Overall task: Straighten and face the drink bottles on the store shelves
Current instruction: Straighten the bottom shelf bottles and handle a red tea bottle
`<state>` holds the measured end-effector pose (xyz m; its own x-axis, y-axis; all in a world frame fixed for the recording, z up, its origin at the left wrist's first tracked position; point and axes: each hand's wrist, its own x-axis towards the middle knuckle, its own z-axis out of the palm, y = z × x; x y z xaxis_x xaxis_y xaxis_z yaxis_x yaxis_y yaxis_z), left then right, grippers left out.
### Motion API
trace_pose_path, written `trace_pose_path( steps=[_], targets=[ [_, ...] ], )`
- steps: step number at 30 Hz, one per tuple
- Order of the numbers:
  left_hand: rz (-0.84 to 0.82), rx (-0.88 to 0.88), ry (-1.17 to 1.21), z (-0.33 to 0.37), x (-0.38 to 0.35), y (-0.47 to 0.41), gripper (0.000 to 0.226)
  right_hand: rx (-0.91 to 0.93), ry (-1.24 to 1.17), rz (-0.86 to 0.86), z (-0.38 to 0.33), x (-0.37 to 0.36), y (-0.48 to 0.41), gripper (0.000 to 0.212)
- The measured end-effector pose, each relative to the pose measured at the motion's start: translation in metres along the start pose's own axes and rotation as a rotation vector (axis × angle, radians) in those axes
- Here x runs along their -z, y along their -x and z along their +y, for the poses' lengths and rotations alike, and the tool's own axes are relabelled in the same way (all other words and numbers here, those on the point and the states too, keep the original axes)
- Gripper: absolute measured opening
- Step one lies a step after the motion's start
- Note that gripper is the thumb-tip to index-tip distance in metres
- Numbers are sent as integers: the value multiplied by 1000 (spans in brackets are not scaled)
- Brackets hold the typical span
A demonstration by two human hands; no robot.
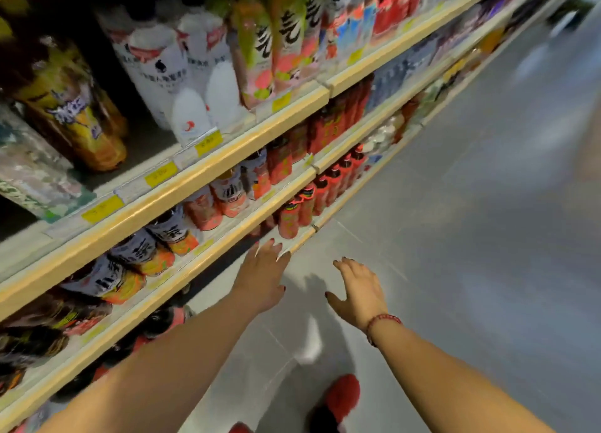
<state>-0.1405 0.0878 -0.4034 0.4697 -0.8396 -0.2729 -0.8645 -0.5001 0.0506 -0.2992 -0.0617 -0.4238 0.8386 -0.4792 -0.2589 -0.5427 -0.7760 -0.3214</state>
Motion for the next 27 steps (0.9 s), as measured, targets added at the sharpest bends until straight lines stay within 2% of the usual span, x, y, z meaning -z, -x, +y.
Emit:
trace_pose_path(
  steps=[4,6,17,23,27],
  targets=[
    [81,-48,-31,49,49,-41,61,-102,-17,23,65,51,8,71],
    [71,-80,-29,73,69,-61,59,-152,-52,53,96,80,10,70],
    [116,-295,-119,195,143,-200,67,-398,-118,268,234,199,14,68],
    [183,-362,-77,245,169,-290,72,-389,-86,332,289,242,-22,69],
    [200,-373,-50,271,187,-364,73,-357,5,302,330,277,-70,70]
  ],
)
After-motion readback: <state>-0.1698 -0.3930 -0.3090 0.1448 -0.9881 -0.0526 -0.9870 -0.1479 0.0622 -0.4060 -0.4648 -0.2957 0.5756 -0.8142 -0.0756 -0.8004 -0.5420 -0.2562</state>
